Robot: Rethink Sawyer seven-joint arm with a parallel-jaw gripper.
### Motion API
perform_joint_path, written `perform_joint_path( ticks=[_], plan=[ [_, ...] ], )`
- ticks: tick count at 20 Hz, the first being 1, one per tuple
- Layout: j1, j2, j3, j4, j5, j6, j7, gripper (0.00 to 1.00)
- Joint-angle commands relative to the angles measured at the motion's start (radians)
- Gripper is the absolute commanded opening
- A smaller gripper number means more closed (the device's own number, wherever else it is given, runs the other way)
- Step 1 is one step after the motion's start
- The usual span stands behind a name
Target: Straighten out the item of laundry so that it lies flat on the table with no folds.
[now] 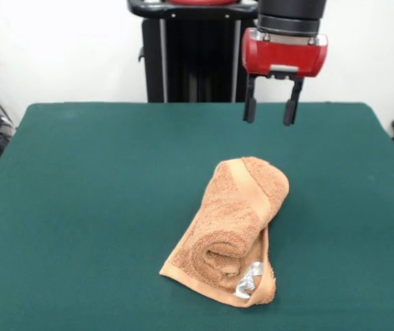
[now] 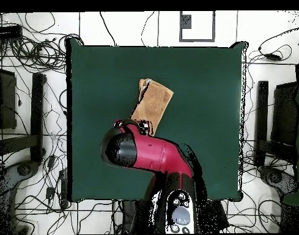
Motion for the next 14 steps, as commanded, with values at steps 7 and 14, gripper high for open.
perform_joint_path(
  ticks=[7,14],
  plan=[
    [-0.014,0.081,0.044,-0.087,0.048,0.042,0.204,1.0],
    [-0.031,0.109,0.062,-0.094,0.042,0.023,0.194,1.0]
  ],
)
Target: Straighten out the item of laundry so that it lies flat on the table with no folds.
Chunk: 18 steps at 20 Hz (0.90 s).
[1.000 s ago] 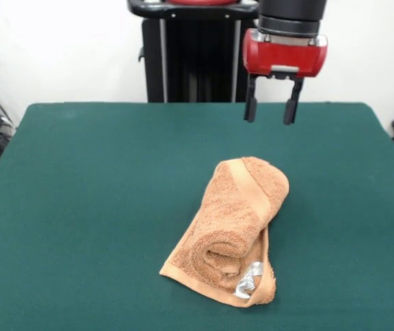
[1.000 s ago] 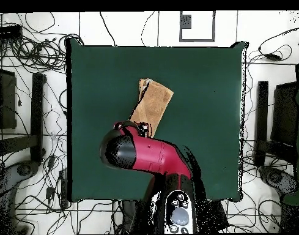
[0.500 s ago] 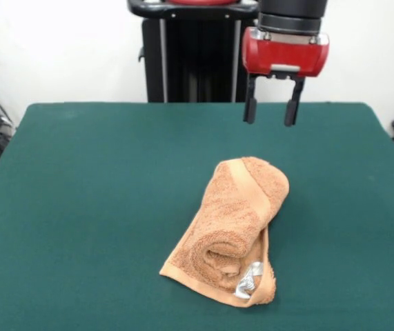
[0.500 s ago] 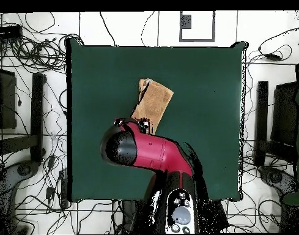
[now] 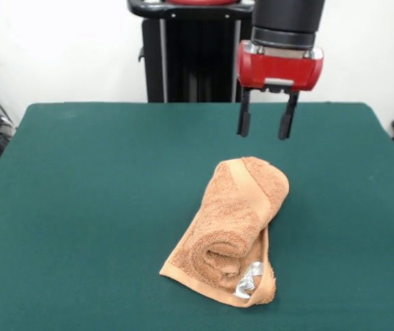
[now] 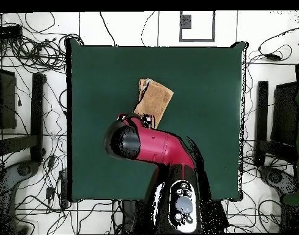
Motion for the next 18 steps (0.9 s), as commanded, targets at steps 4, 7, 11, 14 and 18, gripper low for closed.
perform_joint_path(
  ticks=[4,7,11,14,18],
  plan=[
    [-0.032,0.07,0.08,-0.032,0.037,-0.006,0.187,1.0],
    [-0.036,0.081,0.081,-0.052,0.039,-0.004,0.184,1.0],
    [-0.035,0.071,0.085,-0.027,0.037,-0.028,0.195,1.0],
    [-0.032,0.075,0.086,-0.025,0.038,-0.039,0.202,1.0],
    [-0.025,0.07,0.079,-0.025,0.039,-0.034,0.207,1.0]
  ],
)
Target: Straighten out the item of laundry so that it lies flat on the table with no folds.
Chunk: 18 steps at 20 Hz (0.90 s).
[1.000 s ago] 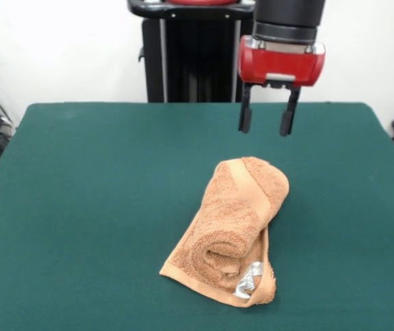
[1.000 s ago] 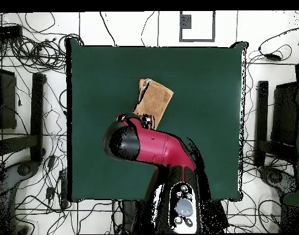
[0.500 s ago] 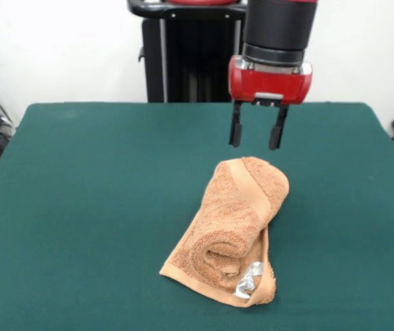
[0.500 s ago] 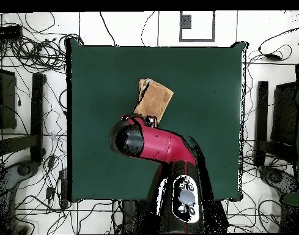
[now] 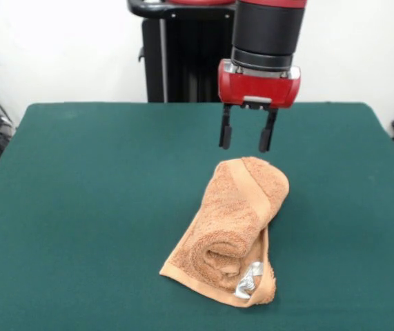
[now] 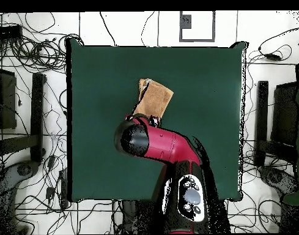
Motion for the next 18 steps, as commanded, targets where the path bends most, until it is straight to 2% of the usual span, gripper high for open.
perform_joint_path(
  ticks=[1,18],
  plan=[
    [0.013,0.023,0.076,-0.018,0.04,-0.031,0.208,1.0],
    [0.053,0.056,0.065,-0.043,0.067,-0.014,0.241,1.0]
  ],
)
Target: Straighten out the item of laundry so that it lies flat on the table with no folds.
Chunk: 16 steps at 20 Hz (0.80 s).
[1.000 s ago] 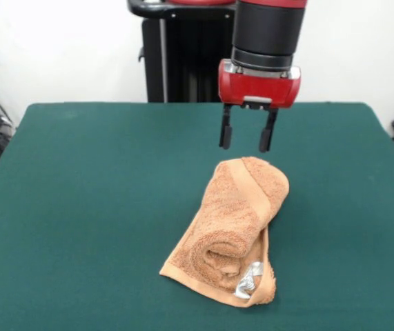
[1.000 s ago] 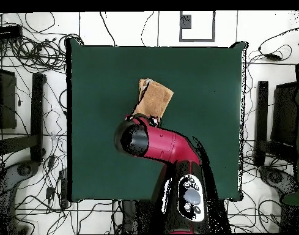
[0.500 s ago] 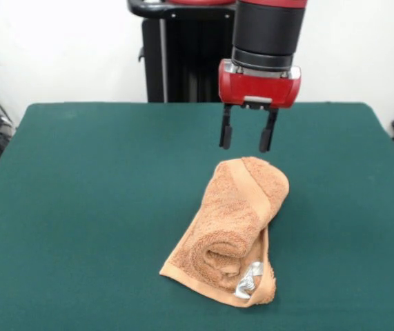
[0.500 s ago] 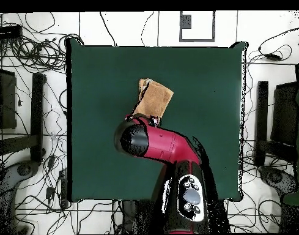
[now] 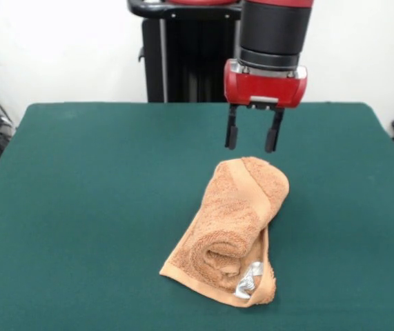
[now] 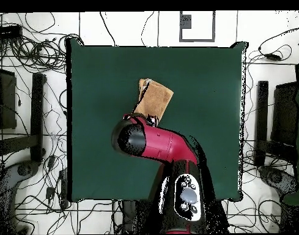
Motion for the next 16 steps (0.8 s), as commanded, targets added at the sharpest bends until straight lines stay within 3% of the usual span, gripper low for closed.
perform_joint_path(
  ticks=[1,16],
  plan=[
    [0.037,0.059,0.067,-0.035,0.063,-0.02,0.241,1.0],
    [0.022,0.14,0.094,-0.055,0.074,-0.089,0.219,1.0]
  ],
)
